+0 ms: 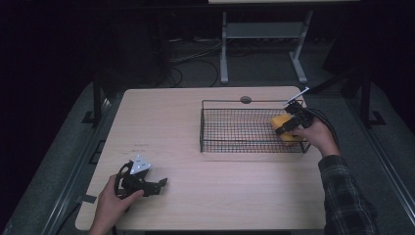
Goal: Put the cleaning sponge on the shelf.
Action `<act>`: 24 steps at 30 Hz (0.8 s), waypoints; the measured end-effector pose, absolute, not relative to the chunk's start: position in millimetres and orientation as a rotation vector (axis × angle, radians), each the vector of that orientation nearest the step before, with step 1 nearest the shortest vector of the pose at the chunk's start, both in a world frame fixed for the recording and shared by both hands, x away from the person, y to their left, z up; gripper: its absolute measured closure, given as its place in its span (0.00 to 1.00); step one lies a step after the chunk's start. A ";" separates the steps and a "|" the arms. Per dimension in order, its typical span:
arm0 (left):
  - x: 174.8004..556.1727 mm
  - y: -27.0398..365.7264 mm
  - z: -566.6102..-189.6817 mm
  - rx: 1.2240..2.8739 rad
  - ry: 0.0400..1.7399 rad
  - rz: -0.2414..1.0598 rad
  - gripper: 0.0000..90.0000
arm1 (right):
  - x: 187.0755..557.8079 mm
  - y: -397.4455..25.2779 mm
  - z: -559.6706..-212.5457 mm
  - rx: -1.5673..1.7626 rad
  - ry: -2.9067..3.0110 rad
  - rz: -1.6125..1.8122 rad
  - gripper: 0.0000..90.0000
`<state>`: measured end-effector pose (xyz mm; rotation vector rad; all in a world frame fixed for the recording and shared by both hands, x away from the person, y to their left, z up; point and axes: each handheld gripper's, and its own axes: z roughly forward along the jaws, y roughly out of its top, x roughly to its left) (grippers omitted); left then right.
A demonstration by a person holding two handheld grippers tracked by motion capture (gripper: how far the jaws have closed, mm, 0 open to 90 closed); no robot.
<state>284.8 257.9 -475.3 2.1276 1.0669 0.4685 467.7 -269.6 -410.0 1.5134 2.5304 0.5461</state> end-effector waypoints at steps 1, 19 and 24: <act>284.8 257.9 -475.3 2.127 1.067 0.468 0.14 | 467.6 -269.7 -409.8 1.513 2.529 0.548 0.16; 284.8 257.8 -475.2 2.128 1.067 0.468 0.14 | 441.4 -269.1 -375.8 1.429 2.485 0.664 0.16; 284.8 257.9 -475.2 2.128 1.067 0.469 0.14 | 424.0 -268.6 -365.5 1.383 2.470 0.717 0.16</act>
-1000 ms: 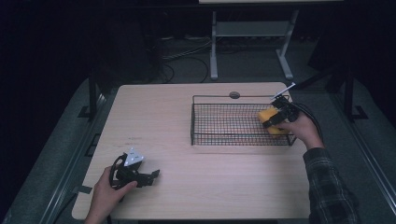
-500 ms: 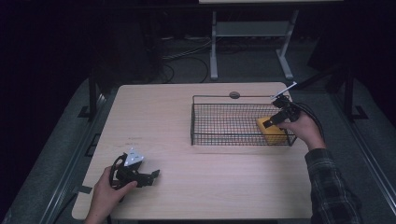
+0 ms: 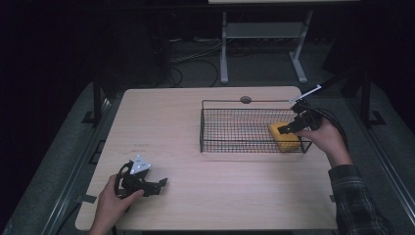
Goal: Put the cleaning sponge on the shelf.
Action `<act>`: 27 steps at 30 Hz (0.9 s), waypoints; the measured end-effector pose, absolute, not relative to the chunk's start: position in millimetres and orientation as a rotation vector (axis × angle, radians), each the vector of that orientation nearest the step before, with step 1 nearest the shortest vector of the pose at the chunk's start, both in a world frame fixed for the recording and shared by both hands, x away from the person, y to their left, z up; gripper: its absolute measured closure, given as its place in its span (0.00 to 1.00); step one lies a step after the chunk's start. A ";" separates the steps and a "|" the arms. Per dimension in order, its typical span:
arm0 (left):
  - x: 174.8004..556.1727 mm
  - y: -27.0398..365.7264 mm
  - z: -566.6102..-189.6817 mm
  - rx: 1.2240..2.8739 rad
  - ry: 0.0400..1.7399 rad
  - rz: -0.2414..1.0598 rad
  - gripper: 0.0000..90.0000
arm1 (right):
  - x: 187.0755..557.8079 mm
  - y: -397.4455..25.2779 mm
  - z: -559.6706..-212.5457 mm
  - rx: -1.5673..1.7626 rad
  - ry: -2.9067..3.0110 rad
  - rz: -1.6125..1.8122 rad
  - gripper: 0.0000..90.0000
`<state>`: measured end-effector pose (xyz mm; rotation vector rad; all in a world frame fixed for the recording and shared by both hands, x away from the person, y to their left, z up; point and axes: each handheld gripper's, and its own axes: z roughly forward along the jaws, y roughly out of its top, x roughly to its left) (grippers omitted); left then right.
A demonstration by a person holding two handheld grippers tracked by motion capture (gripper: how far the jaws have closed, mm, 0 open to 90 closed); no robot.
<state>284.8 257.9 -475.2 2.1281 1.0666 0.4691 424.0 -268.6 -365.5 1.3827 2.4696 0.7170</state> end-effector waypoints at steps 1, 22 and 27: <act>284.8 257.8 -475.3 2.127 1.067 0.469 0.14 | 421.2 -268.4 -364.4 1.375 2.469 0.723 0.16; 284.9 258.0 -475.2 2.129 1.064 0.471 0.14 | 334.8 -272.7 -372.8 1.296 2.433 0.815 0.16; 284.8 257.9 -475.3 2.127 1.067 0.470 0.14 | 317.0 -273.5 -382.9 1.294 2.437 0.826 0.16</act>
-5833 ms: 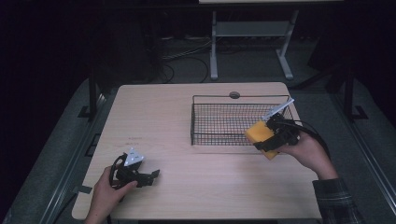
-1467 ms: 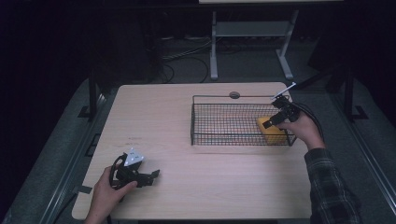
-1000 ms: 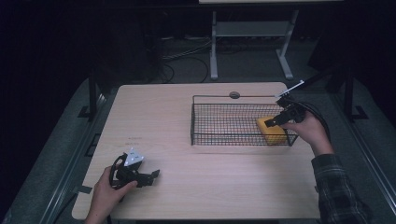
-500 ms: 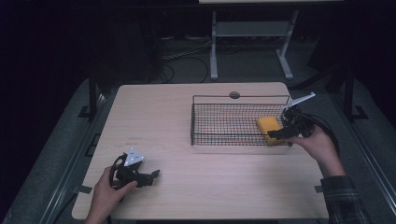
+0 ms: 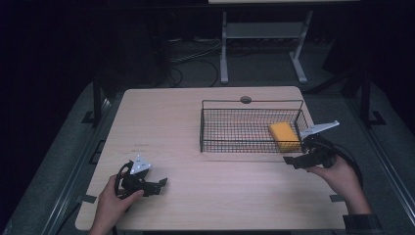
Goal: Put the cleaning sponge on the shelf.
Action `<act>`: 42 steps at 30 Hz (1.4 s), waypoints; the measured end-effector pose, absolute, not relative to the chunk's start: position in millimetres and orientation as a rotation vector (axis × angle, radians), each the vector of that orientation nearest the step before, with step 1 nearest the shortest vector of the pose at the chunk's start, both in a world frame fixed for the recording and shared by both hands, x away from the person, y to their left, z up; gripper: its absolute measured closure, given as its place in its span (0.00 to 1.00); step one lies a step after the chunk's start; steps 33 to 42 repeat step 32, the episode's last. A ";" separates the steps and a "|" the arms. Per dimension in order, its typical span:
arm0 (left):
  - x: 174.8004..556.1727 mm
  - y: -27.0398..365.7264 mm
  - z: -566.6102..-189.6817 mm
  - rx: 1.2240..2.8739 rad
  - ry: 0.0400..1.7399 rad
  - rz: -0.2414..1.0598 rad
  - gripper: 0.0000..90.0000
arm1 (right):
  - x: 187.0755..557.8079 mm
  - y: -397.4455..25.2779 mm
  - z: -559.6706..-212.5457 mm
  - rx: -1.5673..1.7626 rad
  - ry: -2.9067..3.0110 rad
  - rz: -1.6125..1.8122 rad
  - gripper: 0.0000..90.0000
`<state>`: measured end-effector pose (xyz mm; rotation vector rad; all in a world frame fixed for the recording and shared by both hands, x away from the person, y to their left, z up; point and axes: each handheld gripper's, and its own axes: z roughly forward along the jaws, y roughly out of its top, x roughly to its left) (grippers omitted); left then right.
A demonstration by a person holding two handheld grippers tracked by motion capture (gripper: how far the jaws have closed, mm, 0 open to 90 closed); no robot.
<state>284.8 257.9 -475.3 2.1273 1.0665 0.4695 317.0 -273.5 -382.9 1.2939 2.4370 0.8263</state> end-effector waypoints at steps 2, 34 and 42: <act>284.7 257.9 -475.3 2.127 1.067 0.470 0.14 | 310.7 -274.2 -387.6 1.297 2.433 0.834 0.16; 283.8 257.6 -475.4 2.123 1.075 0.475 0.15 | 278.6 -274.0 -468.9 1.321 2.401 0.813 0.14; 283.8 257.6 -475.4 2.123 1.075 0.475 0.15 | 278.6 -274.0 -468.9 1.321 2.401 0.813 0.14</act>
